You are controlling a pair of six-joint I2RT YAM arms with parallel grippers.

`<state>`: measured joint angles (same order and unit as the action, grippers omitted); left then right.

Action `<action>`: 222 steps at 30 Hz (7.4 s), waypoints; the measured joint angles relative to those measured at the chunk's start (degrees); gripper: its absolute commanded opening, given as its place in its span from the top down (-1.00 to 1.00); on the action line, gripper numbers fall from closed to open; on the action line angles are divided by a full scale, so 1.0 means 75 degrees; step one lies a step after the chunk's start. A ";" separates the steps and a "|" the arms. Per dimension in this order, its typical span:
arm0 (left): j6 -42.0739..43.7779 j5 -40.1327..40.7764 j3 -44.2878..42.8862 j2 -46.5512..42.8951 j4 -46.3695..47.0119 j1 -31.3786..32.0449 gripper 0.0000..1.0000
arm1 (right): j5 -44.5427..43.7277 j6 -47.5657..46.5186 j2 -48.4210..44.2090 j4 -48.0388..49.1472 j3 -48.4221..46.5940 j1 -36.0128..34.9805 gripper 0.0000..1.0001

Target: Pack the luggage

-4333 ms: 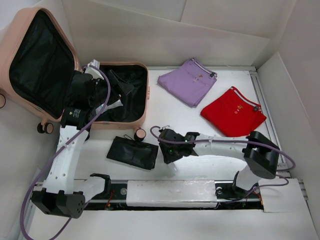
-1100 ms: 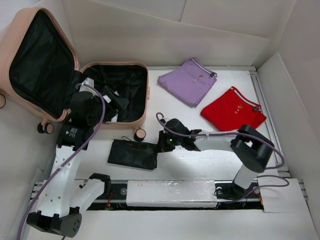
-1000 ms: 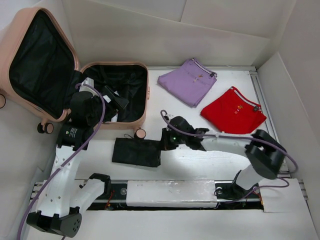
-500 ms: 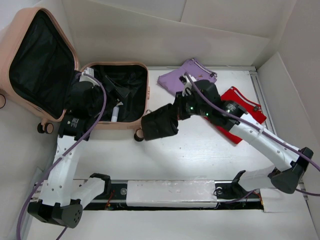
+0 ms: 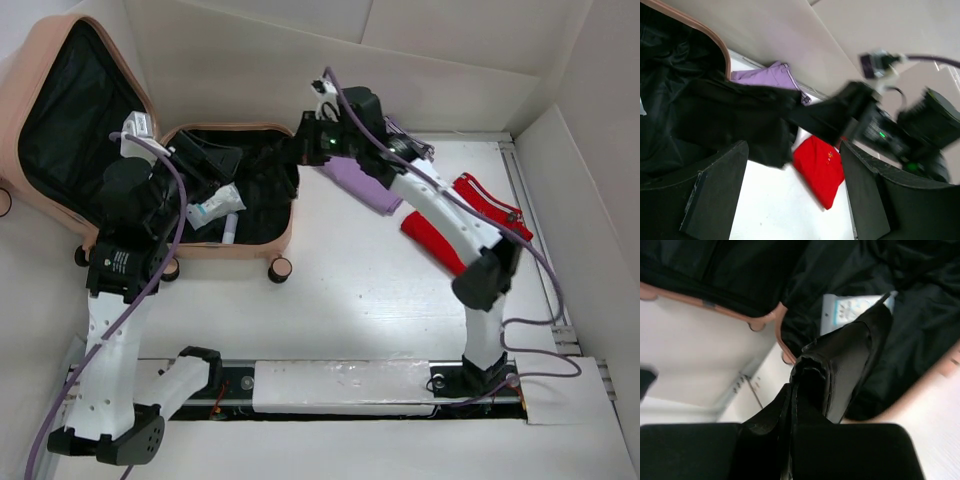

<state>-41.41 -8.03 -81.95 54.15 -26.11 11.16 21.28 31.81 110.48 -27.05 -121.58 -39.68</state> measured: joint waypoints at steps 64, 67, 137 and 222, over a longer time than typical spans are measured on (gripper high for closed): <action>-0.0385 0.3276 -0.0119 -0.0023 -0.0571 0.2404 -0.43 | -0.1775 0.0670 0.2145 0.1632 0.1684 0.0425 -0.30; -0.0385 0.3203 -0.0114 -0.0055 -0.0586 0.2404 -0.43 | -0.1795 0.0694 0.2157 0.1641 0.1510 0.0294 0.40; -0.1985 0.1239 -0.4896 1.0363 0.0650 0.3072 -0.18 | -0.2658 0.0592 -0.8003 -0.0140 0.8821 0.2174 -0.33; 0.2445 -0.1317 -0.0297 0.6621 0.1361 -0.3955 0.80 | -0.1198 0.0105 -0.7478 -0.0262 0.7673 0.2057 -0.33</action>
<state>-23.07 -17.91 -84.18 103.81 -15.90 -18.50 12.29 32.60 54.39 -29.02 -64.03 -24.25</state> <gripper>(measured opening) 0.036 0.667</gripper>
